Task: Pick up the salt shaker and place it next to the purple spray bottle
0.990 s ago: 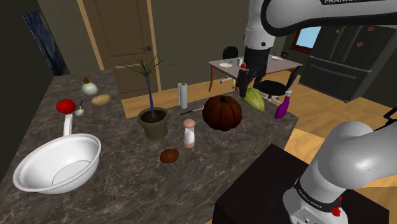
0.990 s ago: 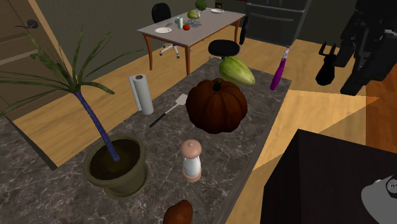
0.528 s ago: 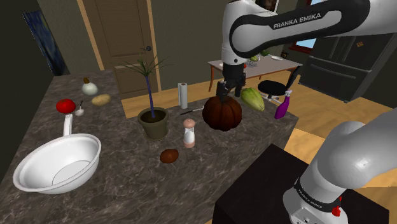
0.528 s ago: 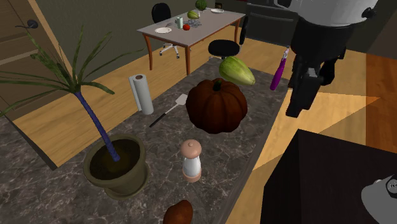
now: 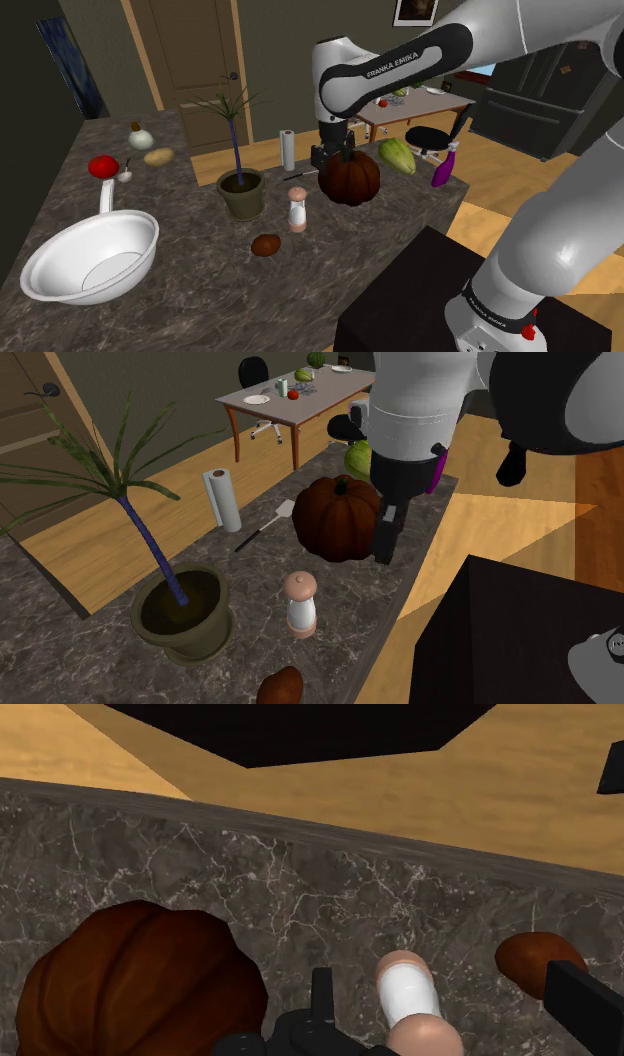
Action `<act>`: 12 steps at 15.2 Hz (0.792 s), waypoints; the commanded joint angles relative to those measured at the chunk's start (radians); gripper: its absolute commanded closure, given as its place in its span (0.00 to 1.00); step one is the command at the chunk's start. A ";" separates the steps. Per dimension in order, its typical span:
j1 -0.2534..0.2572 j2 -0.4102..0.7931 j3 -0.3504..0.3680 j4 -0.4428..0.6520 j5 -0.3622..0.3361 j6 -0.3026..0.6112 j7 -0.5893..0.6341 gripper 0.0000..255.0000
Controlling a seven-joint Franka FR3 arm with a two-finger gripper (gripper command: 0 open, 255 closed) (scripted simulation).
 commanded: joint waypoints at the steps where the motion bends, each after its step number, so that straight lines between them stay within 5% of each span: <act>1: 0.001 0.079 0.011 0.040 -0.018 0.031 0.031 0.00; 12: 0.034 0.529 0.007 0.365 -0.139 0.105 0.160 0.00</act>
